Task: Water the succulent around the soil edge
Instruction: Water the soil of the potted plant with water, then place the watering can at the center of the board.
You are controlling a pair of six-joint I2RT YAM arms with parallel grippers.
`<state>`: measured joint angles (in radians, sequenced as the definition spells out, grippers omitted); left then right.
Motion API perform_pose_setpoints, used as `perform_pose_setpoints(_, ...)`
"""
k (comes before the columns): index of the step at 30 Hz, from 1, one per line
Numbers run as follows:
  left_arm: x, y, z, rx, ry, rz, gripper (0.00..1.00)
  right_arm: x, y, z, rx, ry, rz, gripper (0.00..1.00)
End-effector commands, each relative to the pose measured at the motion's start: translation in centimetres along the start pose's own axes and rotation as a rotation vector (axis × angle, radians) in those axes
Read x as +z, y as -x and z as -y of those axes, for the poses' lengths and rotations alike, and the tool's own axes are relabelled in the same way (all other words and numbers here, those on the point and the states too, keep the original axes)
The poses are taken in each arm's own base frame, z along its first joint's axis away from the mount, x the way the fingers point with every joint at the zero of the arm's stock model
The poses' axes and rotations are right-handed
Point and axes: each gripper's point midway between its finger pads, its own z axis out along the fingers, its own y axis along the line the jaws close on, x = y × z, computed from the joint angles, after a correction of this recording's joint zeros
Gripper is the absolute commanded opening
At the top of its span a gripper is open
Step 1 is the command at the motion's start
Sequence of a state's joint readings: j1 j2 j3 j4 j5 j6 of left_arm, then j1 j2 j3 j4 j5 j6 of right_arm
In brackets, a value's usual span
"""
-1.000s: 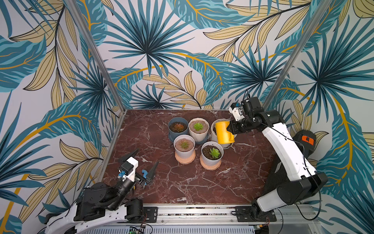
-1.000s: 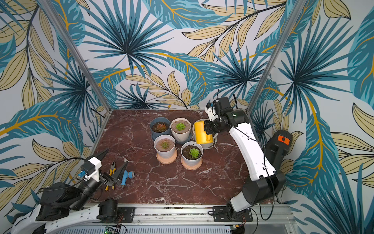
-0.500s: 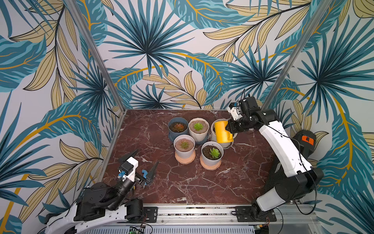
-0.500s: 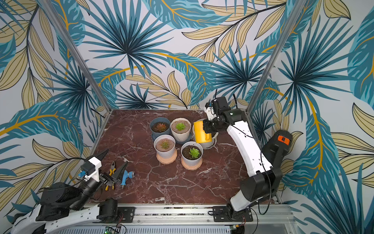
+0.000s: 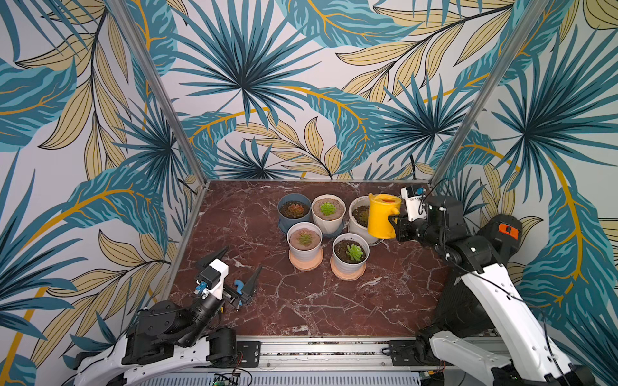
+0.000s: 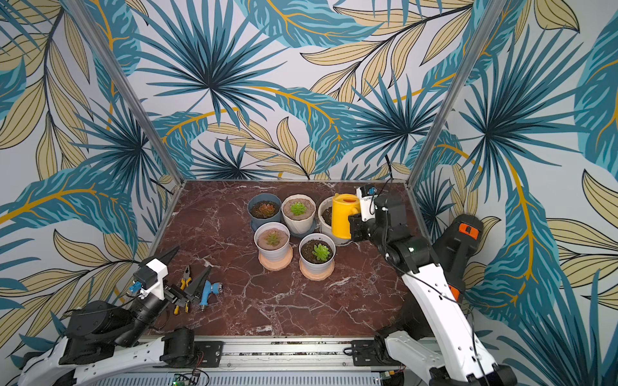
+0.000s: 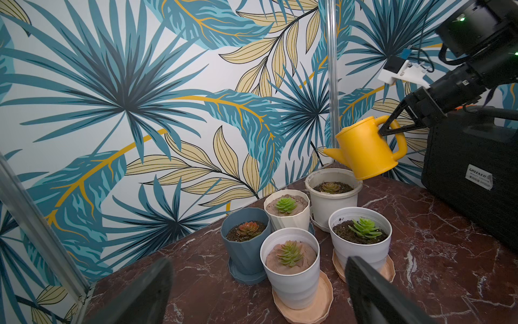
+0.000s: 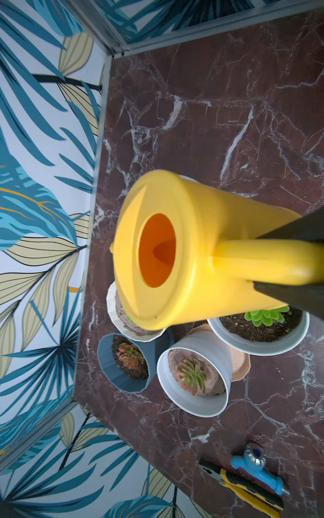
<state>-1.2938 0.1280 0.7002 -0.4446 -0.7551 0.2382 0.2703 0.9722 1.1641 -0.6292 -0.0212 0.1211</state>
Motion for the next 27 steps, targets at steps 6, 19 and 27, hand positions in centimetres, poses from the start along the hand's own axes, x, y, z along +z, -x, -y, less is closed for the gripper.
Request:
perform_pose_setpoints(6,-0.1,0.6,-0.4,-0.015,0.014,0.032,1.00,-5.1,-0.6,6.0,0.159,-0.310,0.286,0.00)
perform_pose_setpoints(19,0.1,0.4,-0.1,-0.008,0.012,0.018,1.00,1.9,-3.5,7.1,0.202,-0.376,0.139,0.00)
perform_pose_setpoints(27,0.0,0.5,-0.3,-0.010,0.011,0.020,1.00,5.4,1.6,9.9,0.128,-0.542,0.137,0.00)
